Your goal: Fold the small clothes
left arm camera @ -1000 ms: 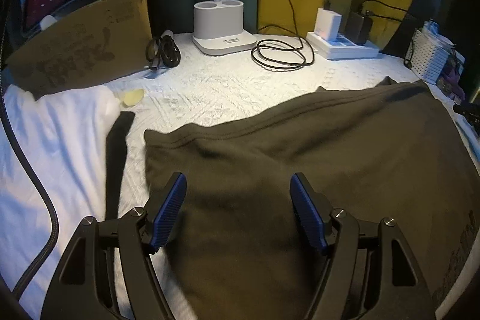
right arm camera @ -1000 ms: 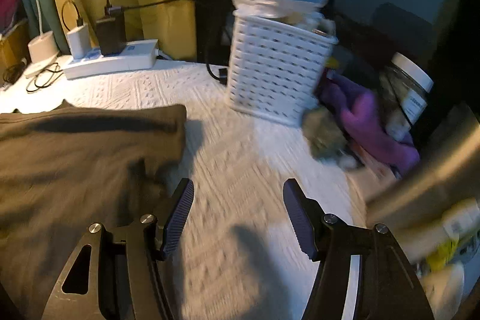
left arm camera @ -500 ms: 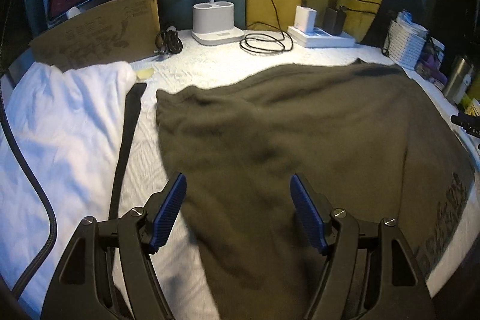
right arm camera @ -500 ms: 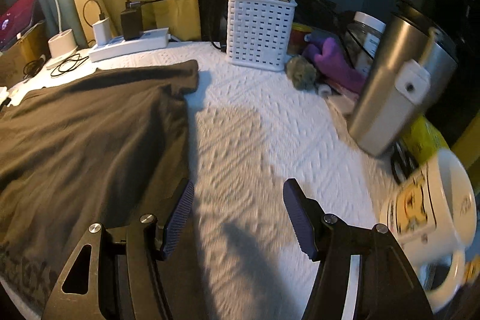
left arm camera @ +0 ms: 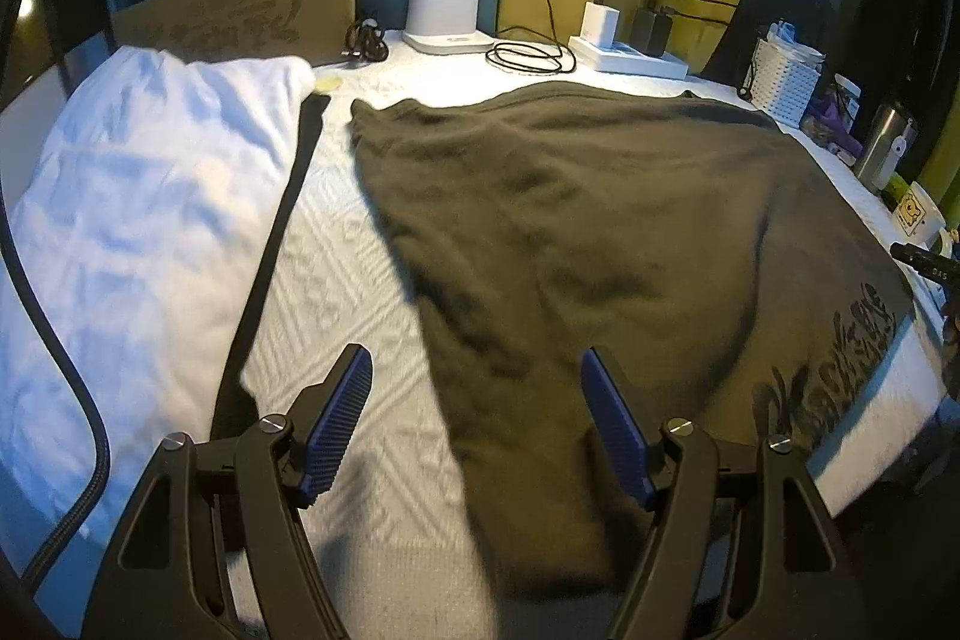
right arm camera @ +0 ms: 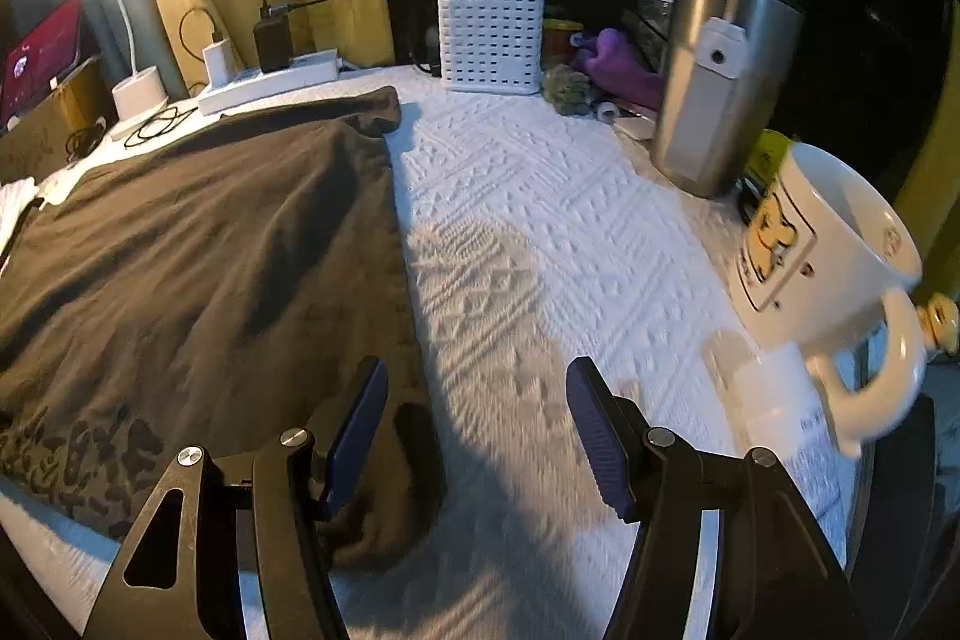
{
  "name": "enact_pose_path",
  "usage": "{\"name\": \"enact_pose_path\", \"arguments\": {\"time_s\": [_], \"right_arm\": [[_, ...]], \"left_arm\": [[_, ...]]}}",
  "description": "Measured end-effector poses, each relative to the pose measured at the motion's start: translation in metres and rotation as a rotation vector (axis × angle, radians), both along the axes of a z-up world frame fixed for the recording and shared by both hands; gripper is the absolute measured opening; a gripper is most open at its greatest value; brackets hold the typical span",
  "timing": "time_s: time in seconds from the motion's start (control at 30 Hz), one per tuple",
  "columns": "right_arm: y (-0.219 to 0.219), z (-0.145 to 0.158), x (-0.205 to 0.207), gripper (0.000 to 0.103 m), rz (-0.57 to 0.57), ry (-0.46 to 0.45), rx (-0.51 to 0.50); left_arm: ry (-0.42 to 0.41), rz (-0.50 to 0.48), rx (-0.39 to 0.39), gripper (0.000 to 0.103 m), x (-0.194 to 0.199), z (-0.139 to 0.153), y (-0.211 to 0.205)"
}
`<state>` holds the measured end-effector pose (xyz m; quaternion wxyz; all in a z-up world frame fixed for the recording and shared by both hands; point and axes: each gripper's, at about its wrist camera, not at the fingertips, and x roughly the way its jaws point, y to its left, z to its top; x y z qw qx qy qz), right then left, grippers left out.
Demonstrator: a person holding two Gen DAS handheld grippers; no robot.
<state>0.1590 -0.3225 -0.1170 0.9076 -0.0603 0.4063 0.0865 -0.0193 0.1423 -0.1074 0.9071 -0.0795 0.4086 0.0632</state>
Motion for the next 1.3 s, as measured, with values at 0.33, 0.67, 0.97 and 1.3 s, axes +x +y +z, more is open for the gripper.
{"name": "enact_pose_path", "arguments": {"time_s": [0.33,0.67,0.97,1.3], "right_arm": [[-0.019,-0.005,-0.033,0.064,-0.032,-0.006,0.09],[-0.02,-0.01,-0.045,0.064,-0.008,0.003,0.211],[0.007,-0.011,-0.045,0.008,0.093,0.015,0.218],[0.004,0.034,-0.065,0.007,0.094,-0.109,0.137]], "left_arm": [[0.026,-0.002,-0.124,0.072,-0.043,-0.001,-0.011],[0.034,0.002,-0.104,0.072,-0.043,-0.017,-0.029],[0.007,-0.096,-0.039,0.009,-0.037,-0.002,-0.045],[0.024,-0.089,-0.033,0.007,-0.043,0.032,-0.031]]}}
